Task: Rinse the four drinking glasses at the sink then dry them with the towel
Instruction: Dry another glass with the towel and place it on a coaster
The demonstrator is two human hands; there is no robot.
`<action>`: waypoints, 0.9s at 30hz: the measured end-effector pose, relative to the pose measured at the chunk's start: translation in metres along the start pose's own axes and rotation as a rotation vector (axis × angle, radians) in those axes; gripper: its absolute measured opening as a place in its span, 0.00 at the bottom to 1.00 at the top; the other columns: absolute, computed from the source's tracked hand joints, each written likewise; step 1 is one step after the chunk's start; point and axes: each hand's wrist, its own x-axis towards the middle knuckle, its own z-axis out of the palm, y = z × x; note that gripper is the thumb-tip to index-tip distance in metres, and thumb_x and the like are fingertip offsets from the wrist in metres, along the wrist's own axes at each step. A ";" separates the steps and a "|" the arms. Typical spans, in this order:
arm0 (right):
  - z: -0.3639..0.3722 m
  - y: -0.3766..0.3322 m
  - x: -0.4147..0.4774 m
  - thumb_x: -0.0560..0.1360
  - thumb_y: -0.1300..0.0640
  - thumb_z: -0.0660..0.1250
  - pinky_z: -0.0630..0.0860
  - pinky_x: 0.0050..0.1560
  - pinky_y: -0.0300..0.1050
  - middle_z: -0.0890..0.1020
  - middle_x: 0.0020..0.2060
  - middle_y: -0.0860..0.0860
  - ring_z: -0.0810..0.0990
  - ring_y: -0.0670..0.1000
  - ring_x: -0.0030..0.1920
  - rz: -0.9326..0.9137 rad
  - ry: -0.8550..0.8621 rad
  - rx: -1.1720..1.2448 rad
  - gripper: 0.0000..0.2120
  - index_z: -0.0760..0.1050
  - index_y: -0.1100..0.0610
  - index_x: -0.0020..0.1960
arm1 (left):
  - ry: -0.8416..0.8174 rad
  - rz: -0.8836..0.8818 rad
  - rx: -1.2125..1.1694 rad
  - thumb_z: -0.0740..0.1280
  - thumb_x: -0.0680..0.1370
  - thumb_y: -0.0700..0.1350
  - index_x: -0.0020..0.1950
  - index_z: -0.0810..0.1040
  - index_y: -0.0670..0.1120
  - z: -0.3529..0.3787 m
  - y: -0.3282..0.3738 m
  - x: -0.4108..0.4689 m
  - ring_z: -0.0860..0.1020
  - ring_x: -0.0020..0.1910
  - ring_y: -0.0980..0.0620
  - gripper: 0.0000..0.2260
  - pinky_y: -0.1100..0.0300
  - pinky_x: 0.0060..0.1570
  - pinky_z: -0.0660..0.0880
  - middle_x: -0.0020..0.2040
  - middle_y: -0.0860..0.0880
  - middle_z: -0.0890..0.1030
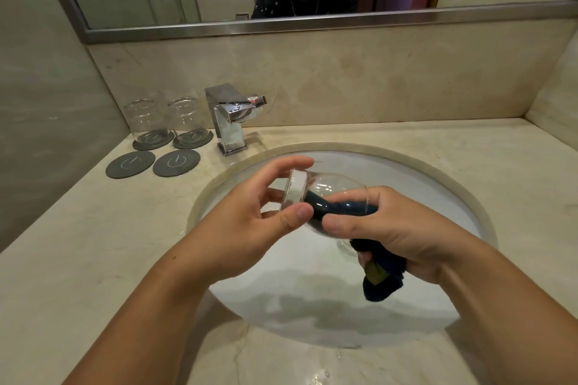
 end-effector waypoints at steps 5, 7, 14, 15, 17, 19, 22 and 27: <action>0.000 -0.002 -0.001 0.65 0.51 0.85 0.70 0.38 0.49 0.75 0.36 0.55 0.71 0.51 0.32 -0.021 0.026 -0.048 0.15 0.88 0.46 0.50 | -0.031 -0.035 -0.076 0.74 0.78 0.56 0.76 0.70 0.65 -0.002 0.001 -0.001 0.79 0.68 0.52 0.28 0.54 0.63 0.78 0.71 0.57 0.77; 0.003 -0.002 -0.001 0.67 0.54 0.84 0.70 0.34 0.45 0.76 0.30 0.51 0.72 0.51 0.30 -0.054 0.070 -0.085 0.12 0.88 0.46 0.49 | 0.024 -0.140 -0.179 0.69 0.75 0.66 0.74 0.73 0.63 0.002 0.000 0.000 0.81 0.66 0.51 0.28 0.53 0.62 0.80 0.69 0.54 0.79; 0.011 -0.001 0.001 0.68 0.53 0.84 0.81 0.45 0.61 0.90 0.43 0.46 0.86 0.64 0.45 -0.141 0.165 -0.240 0.13 0.88 0.43 0.51 | 0.127 -0.195 -0.193 0.71 0.74 0.64 0.60 0.82 0.55 0.009 0.002 0.004 0.83 0.41 0.51 0.20 0.56 0.43 0.79 0.50 0.48 0.85; 0.010 -0.002 -0.001 0.69 0.55 0.83 0.82 0.46 0.51 0.90 0.44 0.45 0.89 0.54 0.45 -0.141 0.138 -0.216 0.13 0.88 0.45 0.52 | 0.126 -0.173 -0.197 0.73 0.74 0.63 0.62 0.82 0.57 0.008 0.002 0.004 0.84 0.43 0.51 0.19 0.57 0.44 0.79 0.53 0.49 0.85; 0.006 -0.004 -0.002 0.70 0.58 0.82 0.80 0.47 0.37 0.90 0.44 0.43 0.88 0.42 0.46 -0.129 0.071 -0.141 0.14 0.88 0.49 0.54 | 0.101 -0.130 -0.174 0.75 0.74 0.59 0.66 0.79 0.61 0.007 0.003 0.002 0.86 0.49 0.49 0.20 0.52 0.51 0.83 0.60 0.50 0.82; 0.003 -0.006 -0.004 0.69 0.55 0.81 0.75 0.38 0.34 0.86 0.36 0.42 0.83 0.40 0.35 -0.098 0.043 -0.124 0.12 0.88 0.48 0.52 | 0.051 -0.084 -0.106 0.77 0.76 0.54 0.69 0.77 0.62 0.006 0.004 -0.001 0.85 0.58 0.48 0.23 0.49 0.58 0.82 0.65 0.53 0.80; -0.001 -0.004 -0.004 0.64 0.47 0.81 0.71 0.35 0.40 0.79 0.33 0.48 0.73 0.48 0.33 -0.045 0.017 -0.091 0.15 0.89 0.47 0.51 | 0.002 -0.024 -0.033 0.77 0.75 0.48 0.69 0.75 0.61 0.005 0.007 -0.004 0.81 0.62 0.51 0.25 0.58 0.56 0.81 0.66 0.60 0.78; -0.004 -0.006 -0.004 0.60 0.48 0.82 0.70 0.35 0.44 0.77 0.32 0.52 0.72 0.50 0.31 -0.031 0.041 -0.046 0.15 0.89 0.47 0.47 | -0.048 -0.009 0.006 0.78 0.75 0.53 0.75 0.69 0.67 0.003 0.004 -0.002 0.78 0.69 0.54 0.31 0.53 0.62 0.80 0.71 0.65 0.75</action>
